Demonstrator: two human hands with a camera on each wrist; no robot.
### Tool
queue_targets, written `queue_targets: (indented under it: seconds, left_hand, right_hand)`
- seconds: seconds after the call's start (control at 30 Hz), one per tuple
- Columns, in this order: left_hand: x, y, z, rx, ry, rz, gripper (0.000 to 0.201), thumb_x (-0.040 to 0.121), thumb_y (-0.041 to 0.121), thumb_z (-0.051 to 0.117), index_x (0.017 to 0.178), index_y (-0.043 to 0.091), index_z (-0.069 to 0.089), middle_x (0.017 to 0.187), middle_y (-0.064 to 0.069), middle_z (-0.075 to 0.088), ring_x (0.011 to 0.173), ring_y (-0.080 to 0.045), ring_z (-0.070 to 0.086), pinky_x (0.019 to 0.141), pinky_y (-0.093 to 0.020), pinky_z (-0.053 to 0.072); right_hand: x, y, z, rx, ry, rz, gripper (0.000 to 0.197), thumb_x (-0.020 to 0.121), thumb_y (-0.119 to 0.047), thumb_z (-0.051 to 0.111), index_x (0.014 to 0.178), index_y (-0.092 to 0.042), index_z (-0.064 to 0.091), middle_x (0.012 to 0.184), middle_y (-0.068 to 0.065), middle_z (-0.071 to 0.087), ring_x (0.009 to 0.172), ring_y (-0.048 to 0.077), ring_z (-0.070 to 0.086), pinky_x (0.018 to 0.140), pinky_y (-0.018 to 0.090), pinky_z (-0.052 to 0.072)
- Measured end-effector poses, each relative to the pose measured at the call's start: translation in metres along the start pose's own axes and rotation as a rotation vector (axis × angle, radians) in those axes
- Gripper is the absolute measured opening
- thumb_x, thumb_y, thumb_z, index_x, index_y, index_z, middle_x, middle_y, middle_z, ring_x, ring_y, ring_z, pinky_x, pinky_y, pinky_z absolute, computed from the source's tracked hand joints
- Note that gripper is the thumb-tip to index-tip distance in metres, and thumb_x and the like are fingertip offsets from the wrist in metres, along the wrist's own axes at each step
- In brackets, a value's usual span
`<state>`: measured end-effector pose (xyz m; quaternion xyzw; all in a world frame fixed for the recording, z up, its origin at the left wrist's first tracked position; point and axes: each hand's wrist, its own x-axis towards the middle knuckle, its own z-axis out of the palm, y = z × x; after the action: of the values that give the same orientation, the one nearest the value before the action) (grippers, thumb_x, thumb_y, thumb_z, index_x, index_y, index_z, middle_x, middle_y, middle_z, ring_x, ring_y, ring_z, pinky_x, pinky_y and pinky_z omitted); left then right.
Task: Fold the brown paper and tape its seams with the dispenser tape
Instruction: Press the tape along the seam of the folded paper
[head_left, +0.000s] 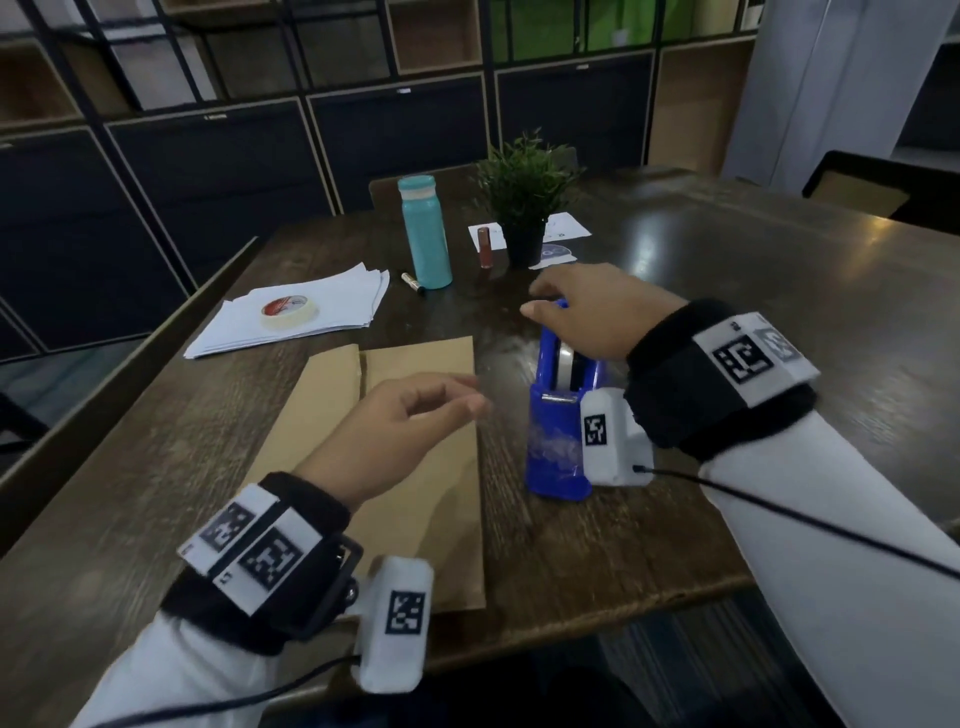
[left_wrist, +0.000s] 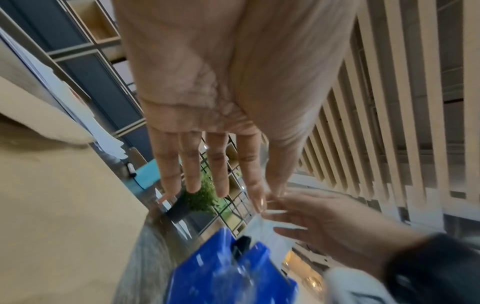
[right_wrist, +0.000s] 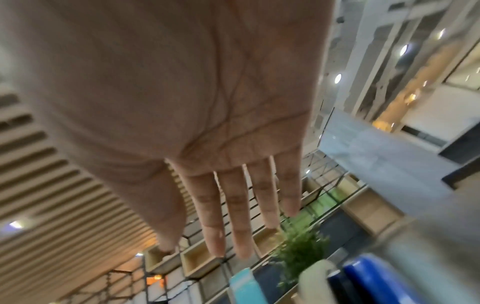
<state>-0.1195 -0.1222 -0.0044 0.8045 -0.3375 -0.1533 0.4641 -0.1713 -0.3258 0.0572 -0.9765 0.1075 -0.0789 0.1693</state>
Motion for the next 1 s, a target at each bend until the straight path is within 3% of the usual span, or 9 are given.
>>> queue_targets:
  seconds: [0.13, 0.2, 0.27, 0.47, 0.6, 0.7, 0.8, 0.9, 1.0]
  left_hand:
    - [-0.01, -0.008, -0.017, -0.043, 0.088, 0.061, 0.012, 0.085, 0.03, 0.068, 0.095, 0.03, 0.074, 0.123, 0.014, 0.063, 0.117, 0.009, 0.053, 0.101, -0.022, 0.037]
    - [-0.016, -0.011, -0.022, -0.032, 0.133, 0.085, 0.015, 0.085, 0.018, 0.068, 0.098, 0.024, 0.072, 0.123, 0.017, 0.061, 0.114, 0.012, 0.053, 0.088, -0.004, 0.037]
    - [-0.02, -0.015, -0.027, -0.033, 0.168, 0.101, 0.016, 0.086, 0.012, 0.067, 0.1, 0.021, 0.071, 0.124, 0.013, 0.061, 0.115, 0.01, 0.053, 0.079, 0.001, 0.038]
    - [-0.032, -0.025, -0.039, -0.027, 0.189, 0.105, 0.019, 0.086, 0.014, 0.069, 0.097, 0.029, 0.07, 0.128, 0.01, 0.059, 0.121, 0.0, 0.051, 0.095, -0.019, 0.04]
    - [-0.037, -0.028, -0.043, -0.006, 0.212, 0.109, 0.018, 0.086, 0.013, 0.068, 0.095, 0.028, 0.069, 0.127, 0.009, 0.06, 0.122, -0.001, 0.05, 0.092, -0.012, 0.037]
    - [-0.041, -0.031, -0.044, -0.019, 0.216, 0.11, 0.016, 0.084, 0.018, 0.069, 0.094, 0.03, 0.07, 0.127, 0.01, 0.06, 0.122, -0.002, 0.051, 0.095, -0.018, 0.039]
    - [-0.043, -0.032, -0.046, -0.012, 0.236, 0.099, 0.019, 0.087, 0.009, 0.066, 0.098, 0.024, 0.069, 0.126, 0.008, 0.061, 0.122, -0.004, 0.052, 0.095, -0.018, 0.041]
    - [-0.045, -0.032, -0.051, 0.036, 0.242, 0.066, 0.022, 0.09, 0.012, 0.061, 0.101, 0.03, 0.068, 0.124, 0.01, 0.061, 0.12, -0.002, 0.051, 0.088, -0.013, 0.039]
    - [-0.046, -0.036, -0.059, 0.125, 0.266, -0.024, 0.024, 0.093, 0.016, 0.058, 0.109, 0.031, 0.065, 0.126, 0.011, 0.059, 0.12, -0.005, 0.05, 0.09, -0.022, 0.038]
  right_hand:
    - [-0.017, -0.034, 0.005, 0.159, 0.037, -0.199, 0.023, 0.097, -0.025, 0.049, 0.109, -0.017, 0.067, 0.107, -0.004, 0.064, 0.096, 0.008, 0.055, 0.084, 0.022, 0.04]
    - [-0.019, -0.047, 0.016, 0.22, -0.016, -0.228, 0.019, 0.096, -0.026, 0.052, 0.107, -0.019, 0.066, 0.105, -0.006, 0.065, 0.096, 0.006, 0.055, 0.085, 0.021, 0.04]
    - [-0.02, -0.055, 0.028, 0.271, -0.065, -0.226, 0.02, 0.095, -0.029, 0.053, 0.107, -0.019, 0.066, 0.106, -0.005, 0.066, 0.099, 0.008, 0.058, 0.09, 0.025, 0.047]
    - [-0.02, -0.07, 0.05, 0.462, -0.098, -0.203, 0.024, 0.092, -0.035, 0.058, 0.106, -0.019, 0.067, 0.101, -0.003, 0.068, 0.095, 0.011, 0.061, 0.082, 0.024, 0.048]
    - [-0.017, -0.076, 0.055, 0.526, -0.011, -0.222, 0.016, 0.09, -0.029, 0.062, 0.096, -0.017, 0.07, 0.096, -0.004, 0.068, 0.088, 0.007, 0.061, 0.077, 0.02, 0.047]
    - [-0.016, -0.08, 0.057, 0.532, 0.026, -0.237, 0.013, 0.089, -0.028, 0.063, 0.09, -0.018, 0.07, 0.087, -0.009, 0.067, 0.074, 0.0, 0.056, 0.07, 0.017, 0.045]
    - [-0.017, -0.084, 0.058, 0.49, 0.061, -0.26, 0.012, 0.089, -0.027, 0.062, 0.09, -0.018, 0.069, 0.08, -0.016, 0.062, 0.075, 0.0, 0.057, 0.064, 0.013, 0.042]
    - [-0.018, -0.09, 0.062, 0.416, 0.106, -0.308, 0.009, 0.09, -0.027, 0.061, 0.09, -0.02, 0.067, 0.093, -0.013, 0.062, 0.09, 0.007, 0.059, 0.078, 0.025, 0.051]
    - [-0.02, -0.097, 0.067, 0.349, 0.177, -0.36, 0.006, 0.092, -0.027, 0.058, 0.09, -0.022, 0.063, 0.1, -0.01, 0.058, 0.096, 0.008, 0.057, 0.085, 0.036, 0.052]
